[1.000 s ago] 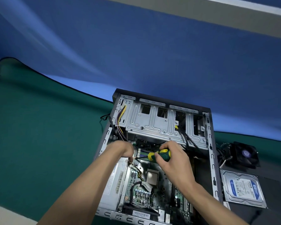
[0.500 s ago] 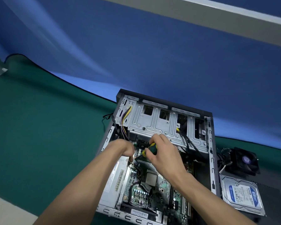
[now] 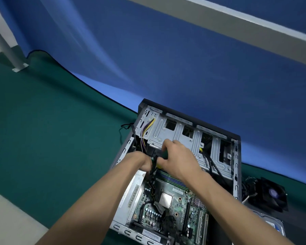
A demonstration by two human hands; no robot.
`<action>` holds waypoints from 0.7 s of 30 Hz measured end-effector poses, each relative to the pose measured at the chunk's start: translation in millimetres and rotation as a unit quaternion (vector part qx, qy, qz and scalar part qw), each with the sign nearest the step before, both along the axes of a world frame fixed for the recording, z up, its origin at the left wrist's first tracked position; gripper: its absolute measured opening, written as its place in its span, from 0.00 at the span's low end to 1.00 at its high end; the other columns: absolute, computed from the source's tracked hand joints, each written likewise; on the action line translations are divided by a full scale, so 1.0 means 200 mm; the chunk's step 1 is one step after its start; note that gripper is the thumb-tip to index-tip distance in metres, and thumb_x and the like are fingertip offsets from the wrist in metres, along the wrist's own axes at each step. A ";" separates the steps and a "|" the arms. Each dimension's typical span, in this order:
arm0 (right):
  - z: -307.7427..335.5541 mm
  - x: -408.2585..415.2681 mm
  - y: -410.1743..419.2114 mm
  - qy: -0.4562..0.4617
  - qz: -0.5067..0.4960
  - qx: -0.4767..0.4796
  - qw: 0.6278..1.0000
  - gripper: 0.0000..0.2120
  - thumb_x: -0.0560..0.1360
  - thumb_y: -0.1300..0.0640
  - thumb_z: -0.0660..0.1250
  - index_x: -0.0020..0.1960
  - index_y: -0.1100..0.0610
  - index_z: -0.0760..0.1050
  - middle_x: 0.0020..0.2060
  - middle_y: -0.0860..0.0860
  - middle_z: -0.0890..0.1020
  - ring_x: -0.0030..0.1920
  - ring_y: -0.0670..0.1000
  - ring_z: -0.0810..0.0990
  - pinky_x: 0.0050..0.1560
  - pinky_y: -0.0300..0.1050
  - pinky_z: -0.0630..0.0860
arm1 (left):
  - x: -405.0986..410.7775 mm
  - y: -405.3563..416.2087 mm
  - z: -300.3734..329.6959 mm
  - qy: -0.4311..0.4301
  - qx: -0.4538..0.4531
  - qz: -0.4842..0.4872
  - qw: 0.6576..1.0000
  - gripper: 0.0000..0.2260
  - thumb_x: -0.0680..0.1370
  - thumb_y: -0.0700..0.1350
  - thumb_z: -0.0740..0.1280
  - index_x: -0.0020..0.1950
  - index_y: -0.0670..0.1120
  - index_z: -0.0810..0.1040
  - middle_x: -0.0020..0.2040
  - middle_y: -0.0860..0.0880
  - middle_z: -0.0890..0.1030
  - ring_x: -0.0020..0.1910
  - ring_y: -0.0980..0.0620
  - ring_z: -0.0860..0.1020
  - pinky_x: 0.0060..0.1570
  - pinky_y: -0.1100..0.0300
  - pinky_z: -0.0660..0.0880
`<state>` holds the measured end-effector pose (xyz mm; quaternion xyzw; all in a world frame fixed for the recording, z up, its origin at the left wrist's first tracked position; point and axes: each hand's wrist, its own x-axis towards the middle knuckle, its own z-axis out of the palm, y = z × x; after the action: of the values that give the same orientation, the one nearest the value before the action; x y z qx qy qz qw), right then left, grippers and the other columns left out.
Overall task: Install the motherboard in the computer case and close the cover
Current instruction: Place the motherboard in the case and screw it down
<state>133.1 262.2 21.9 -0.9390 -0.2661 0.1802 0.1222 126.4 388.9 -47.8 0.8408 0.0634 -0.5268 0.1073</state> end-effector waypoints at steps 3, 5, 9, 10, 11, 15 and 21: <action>0.03 0.02 0.01 0.023 0.020 -0.020 0.999 0.15 0.77 0.49 0.63 0.60 0.55 0.67 0.52 0.54 0.76 0.52 0.59 0.76 0.45 0.47 0.69 | 0.00 0.00 -0.01 0.006 -0.001 -0.006 1.000 0.25 0.78 0.34 0.51 0.76 0.40 0.58 0.75 0.41 0.61 0.71 0.41 0.65 0.66 0.46 0.68; 0.03 0.01 0.02 -0.026 0.012 -0.062 0.998 0.15 0.80 0.47 0.58 0.59 0.58 0.70 0.51 0.58 0.79 0.51 0.60 0.78 0.43 0.47 0.70 | 0.00 0.00 -0.03 0.009 -0.001 -0.010 1.000 0.24 0.78 0.34 0.51 0.76 0.41 0.58 0.75 0.42 0.60 0.72 0.41 0.63 0.67 0.46 0.67; 0.05 0.01 0.01 0.016 -0.003 -0.087 0.996 0.17 0.79 0.45 0.58 0.60 0.57 0.67 0.53 0.56 0.78 0.52 0.60 0.78 0.44 0.48 0.70 | 0.01 0.00 -0.04 0.008 0.005 -0.011 1.000 0.25 0.78 0.34 0.51 0.76 0.42 0.56 0.76 0.42 0.58 0.72 0.41 0.62 0.67 0.46 0.66; 0.06 0.02 0.02 0.050 -0.001 -0.080 0.996 0.16 0.79 0.47 0.59 0.61 0.57 0.65 0.54 0.56 0.76 0.53 0.60 0.77 0.46 0.48 0.70 | 0.01 0.00 -0.04 0.009 0.003 -0.015 1.000 0.26 0.78 0.33 0.50 0.77 0.42 0.55 0.76 0.42 0.58 0.72 0.41 0.62 0.67 0.46 0.66; 0.07 0.02 0.02 0.064 0.000 -0.077 0.995 0.16 0.79 0.49 0.60 0.61 0.57 0.64 0.55 0.56 0.76 0.52 0.60 0.77 0.46 0.48 0.70 | 0.01 0.00 -0.03 0.010 0.003 -0.017 1.000 0.27 0.77 0.33 0.50 0.77 0.43 0.55 0.76 0.42 0.58 0.72 0.41 0.62 0.67 0.46 0.66; 0.08 0.01 0.02 0.035 -0.038 -0.099 0.994 0.21 0.80 0.43 0.57 0.60 0.60 0.67 0.54 0.58 0.79 0.54 0.60 0.78 0.45 0.47 0.69 | 0.00 0.00 -0.05 0.015 0.007 -0.009 1.000 0.25 0.79 0.34 0.51 0.77 0.42 0.54 0.76 0.42 0.57 0.73 0.41 0.61 0.68 0.45 0.65; 0.09 -0.01 0.04 0.035 -0.047 -0.101 0.993 0.17 0.81 0.47 0.57 0.60 0.60 0.68 0.52 0.58 0.80 0.52 0.60 0.79 0.45 0.47 0.71 | 0.00 -0.01 -0.05 0.013 0.007 -0.008 1.000 0.24 0.79 0.34 0.51 0.76 0.41 0.57 0.75 0.41 0.59 0.72 0.41 0.63 0.65 0.48 0.68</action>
<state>130.7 270.8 38.9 -0.9511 -0.1976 0.2333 0.0441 127.3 387.4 -56.8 0.8350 0.0615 -0.5382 0.0960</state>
